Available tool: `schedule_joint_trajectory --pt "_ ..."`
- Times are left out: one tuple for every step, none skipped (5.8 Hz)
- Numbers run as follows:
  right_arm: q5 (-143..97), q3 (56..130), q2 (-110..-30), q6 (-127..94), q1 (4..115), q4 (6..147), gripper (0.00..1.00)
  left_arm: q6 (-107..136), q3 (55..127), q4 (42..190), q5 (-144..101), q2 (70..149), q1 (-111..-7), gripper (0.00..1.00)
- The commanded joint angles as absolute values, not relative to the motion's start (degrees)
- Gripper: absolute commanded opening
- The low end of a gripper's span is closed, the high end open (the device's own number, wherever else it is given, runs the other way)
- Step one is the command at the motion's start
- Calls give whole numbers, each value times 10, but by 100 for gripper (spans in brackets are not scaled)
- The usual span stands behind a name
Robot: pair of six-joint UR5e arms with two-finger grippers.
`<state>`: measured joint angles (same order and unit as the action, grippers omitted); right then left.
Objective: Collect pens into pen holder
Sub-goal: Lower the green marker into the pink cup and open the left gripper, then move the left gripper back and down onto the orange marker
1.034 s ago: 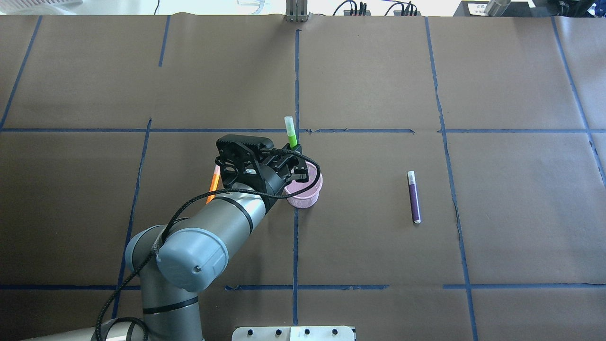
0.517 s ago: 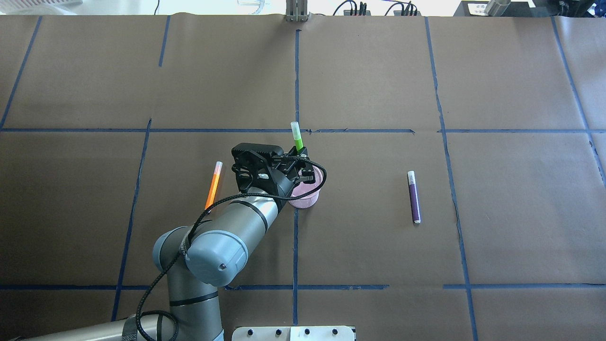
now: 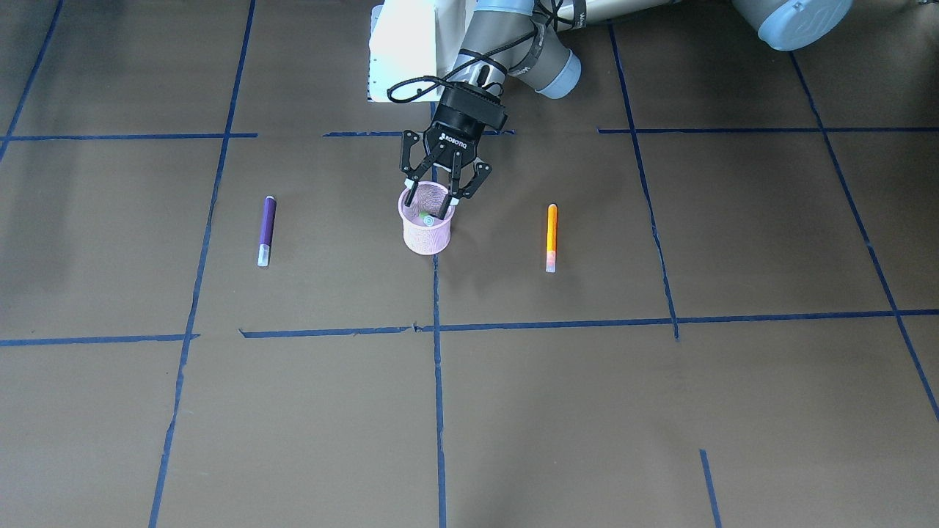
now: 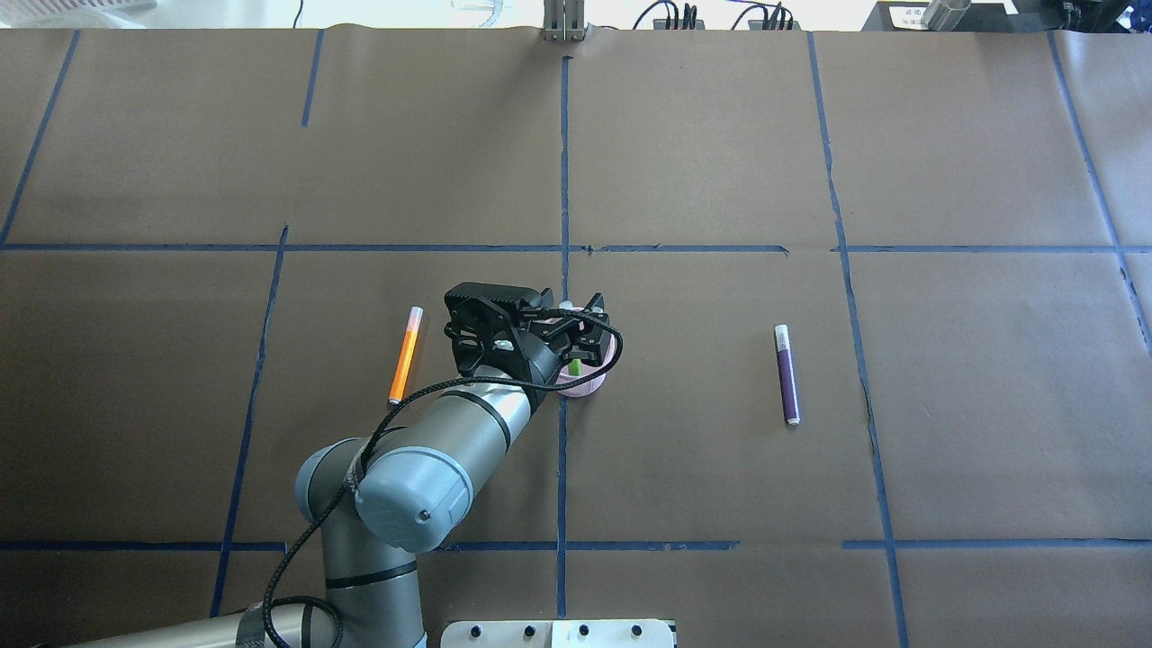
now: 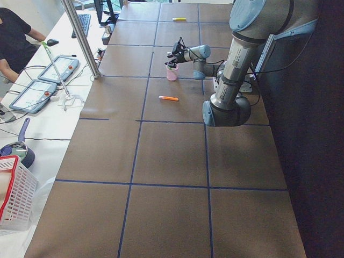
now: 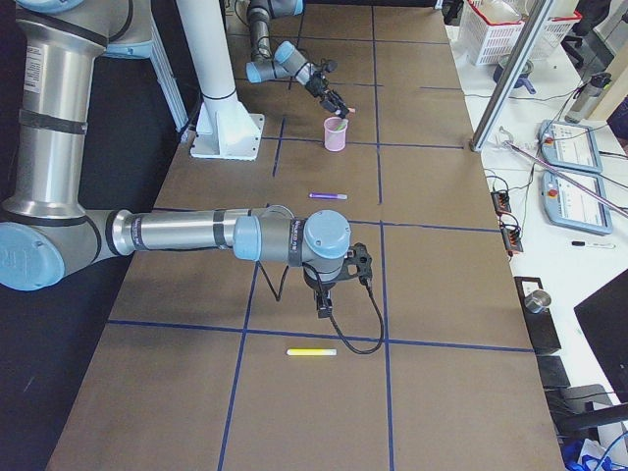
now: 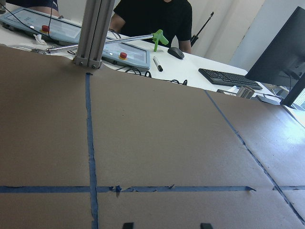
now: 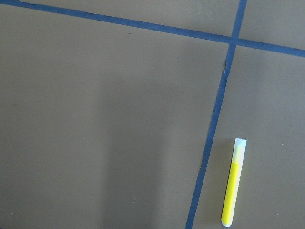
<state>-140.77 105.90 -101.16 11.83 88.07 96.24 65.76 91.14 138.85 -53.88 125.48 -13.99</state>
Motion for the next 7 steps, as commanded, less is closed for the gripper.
schedule_joint_trajectory --pt "-1398 1043 -1009 118 862 960 100 655 945 1389 -547 1252 -140 97" --pt "-1384 961 -1004 115 847 879 100 655 995 1387 -589 1252 -154 95" --pt "-1345 886 -965 39 806 788 100 657 998 1383 -672 1208 -196 95" --pt "-1317 845 -959 6 782 763 100 657 999 1377 -708 1171 -217 95" --pt "-1315 817 -959 -23 781 726 100 656 1001 1333 -744 1149 -241 95" --pt "-1315 806 -961 -45 782 716 99 656 1002 1257 -827 1147 -286 95" --pt "-1316 805 -967 -46 781 715 98 650 1020 1125 -929 1148 -341 95"
